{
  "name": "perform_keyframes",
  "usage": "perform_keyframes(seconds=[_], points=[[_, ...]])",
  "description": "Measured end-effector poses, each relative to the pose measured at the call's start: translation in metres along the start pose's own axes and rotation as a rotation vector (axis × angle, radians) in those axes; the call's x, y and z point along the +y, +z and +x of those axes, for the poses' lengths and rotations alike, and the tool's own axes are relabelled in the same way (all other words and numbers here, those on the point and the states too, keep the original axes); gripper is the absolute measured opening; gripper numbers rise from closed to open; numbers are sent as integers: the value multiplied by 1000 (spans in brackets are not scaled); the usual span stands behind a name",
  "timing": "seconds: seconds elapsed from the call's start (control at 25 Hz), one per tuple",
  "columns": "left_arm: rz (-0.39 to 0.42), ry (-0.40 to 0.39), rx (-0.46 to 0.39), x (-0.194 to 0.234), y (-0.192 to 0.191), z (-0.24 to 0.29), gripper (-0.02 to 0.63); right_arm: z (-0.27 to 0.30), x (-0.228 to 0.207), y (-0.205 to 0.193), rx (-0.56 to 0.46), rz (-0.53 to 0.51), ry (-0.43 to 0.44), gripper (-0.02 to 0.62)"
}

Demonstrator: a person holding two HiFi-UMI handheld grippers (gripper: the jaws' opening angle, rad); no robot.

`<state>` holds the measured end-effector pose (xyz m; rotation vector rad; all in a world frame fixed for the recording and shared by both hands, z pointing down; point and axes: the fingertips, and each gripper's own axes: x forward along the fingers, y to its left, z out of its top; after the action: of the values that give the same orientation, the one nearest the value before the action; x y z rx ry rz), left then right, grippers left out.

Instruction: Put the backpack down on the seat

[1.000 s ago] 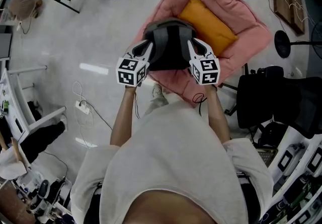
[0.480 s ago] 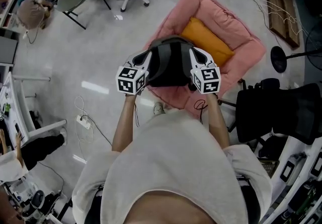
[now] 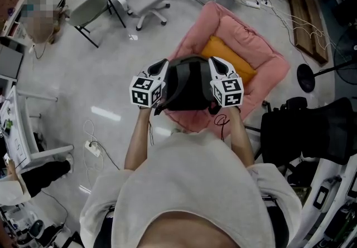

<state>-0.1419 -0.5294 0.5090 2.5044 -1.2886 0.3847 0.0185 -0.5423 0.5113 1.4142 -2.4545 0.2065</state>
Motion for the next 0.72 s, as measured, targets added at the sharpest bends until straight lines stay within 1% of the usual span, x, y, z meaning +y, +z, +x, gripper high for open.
perform_keyframes(seconds=[0.2, 0.48, 0.72], points=[[24, 6, -38, 4, 22, -2, 18, 2, -2, 17, -25, -19, -3, -2], [44, 16, -65, 7, 37, -6, 18, 2, -2, 30, -45, -35, -3, -3], [52, 19, -72, 6, 44, -8, 18, 2, -2, 35, -52, -42, 2, -2]])
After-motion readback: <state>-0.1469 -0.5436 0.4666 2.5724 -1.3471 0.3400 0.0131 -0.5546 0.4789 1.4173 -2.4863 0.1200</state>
